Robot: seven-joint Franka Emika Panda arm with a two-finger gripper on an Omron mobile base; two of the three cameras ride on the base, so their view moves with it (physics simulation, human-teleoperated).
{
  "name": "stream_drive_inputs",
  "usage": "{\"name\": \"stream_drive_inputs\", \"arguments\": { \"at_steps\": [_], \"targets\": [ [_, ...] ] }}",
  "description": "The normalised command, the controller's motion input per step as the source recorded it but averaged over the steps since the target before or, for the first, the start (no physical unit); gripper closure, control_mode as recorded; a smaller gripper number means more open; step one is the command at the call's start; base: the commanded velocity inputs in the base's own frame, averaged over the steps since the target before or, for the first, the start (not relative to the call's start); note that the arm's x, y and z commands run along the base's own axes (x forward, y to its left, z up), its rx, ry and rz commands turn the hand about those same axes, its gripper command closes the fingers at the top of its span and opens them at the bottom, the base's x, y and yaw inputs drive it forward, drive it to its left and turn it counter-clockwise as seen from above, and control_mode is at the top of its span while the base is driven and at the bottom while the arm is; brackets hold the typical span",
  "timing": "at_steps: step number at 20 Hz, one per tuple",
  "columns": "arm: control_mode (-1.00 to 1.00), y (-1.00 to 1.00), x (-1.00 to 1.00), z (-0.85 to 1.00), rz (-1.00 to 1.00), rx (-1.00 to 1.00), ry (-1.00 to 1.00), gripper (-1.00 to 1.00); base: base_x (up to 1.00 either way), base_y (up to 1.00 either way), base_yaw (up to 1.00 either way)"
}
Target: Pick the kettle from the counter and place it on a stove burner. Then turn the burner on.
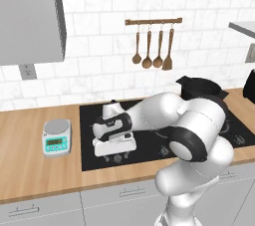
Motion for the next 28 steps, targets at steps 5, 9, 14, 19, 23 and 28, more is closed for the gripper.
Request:
{"name": "stream_drive_inputs", "arguments": {
  "at_steps": [5,9,14,19,23,28],
  "targets": [
    [-1.00,0.00,0.00,0.00,0.00,0.00,0.00,1.00,0.00,0.00,0.00],
    [-1.00,0.00,0.00,0.00,0.00,0.00,0.00,1.00,0.00,0.00,0.00],
    [-1.00,0.00,-0.03,0.00,0.00,0.00,-0.02,1.00,0.00,0.00,0.00],
    [-1.00,0.00,-0.28,-0.01,0.16,0.00,-0.07,1.00,0.00,0.00,0.00],
    [-1.00,-0.01,-0.08,-0.11,0.41,0.00,0.00,1.00,0.00,0.00,0.00],
    [-1.00,-0.06,-0.15,-0.15,0.46,0.01,0.03,1.00,0.00,0.00,0.00]
  ]
}}
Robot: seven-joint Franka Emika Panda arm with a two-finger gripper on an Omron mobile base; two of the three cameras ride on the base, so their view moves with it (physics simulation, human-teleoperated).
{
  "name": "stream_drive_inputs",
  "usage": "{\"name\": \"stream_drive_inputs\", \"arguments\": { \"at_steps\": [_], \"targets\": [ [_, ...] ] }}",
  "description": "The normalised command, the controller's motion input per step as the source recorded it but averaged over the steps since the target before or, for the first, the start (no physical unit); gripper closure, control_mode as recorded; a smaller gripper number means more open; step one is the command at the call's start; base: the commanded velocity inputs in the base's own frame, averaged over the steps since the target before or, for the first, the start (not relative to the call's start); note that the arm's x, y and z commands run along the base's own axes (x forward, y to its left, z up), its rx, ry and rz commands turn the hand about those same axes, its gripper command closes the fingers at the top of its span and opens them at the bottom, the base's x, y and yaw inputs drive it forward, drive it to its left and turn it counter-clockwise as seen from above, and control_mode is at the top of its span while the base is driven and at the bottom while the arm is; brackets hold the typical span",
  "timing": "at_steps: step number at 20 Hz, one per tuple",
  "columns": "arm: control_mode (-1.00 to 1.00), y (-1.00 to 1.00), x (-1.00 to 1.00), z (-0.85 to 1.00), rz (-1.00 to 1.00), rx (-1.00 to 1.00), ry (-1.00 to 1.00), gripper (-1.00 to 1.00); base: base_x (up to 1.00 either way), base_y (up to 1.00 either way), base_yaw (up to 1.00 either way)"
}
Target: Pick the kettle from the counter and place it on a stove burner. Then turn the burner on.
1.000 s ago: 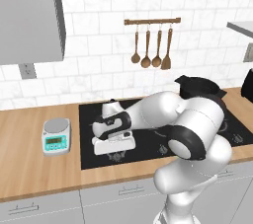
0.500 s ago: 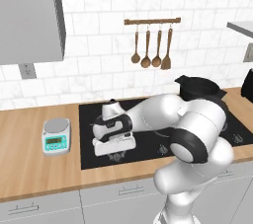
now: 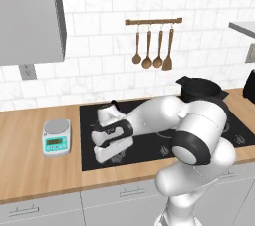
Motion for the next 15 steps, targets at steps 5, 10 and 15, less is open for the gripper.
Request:
{"name": "stream_drive_inputs", "arguments": {
  "at_steps": [5,10,15],
  "targets": [
    [-1.00,-0.10,-0.18,-0.22,0.46,0.05,0.01,1.00,0.00,0.00,0.00],
    [-1.00,-0.13,-0.08,-0.26,0.43,0.05,0.00,1.00,0.00,0.00,0.00],
    [-1.00,-0.20,-0.02,-0.17,0.39,0.02,0.00,1.00,0.00,0.00,0.00]
  ]
}}
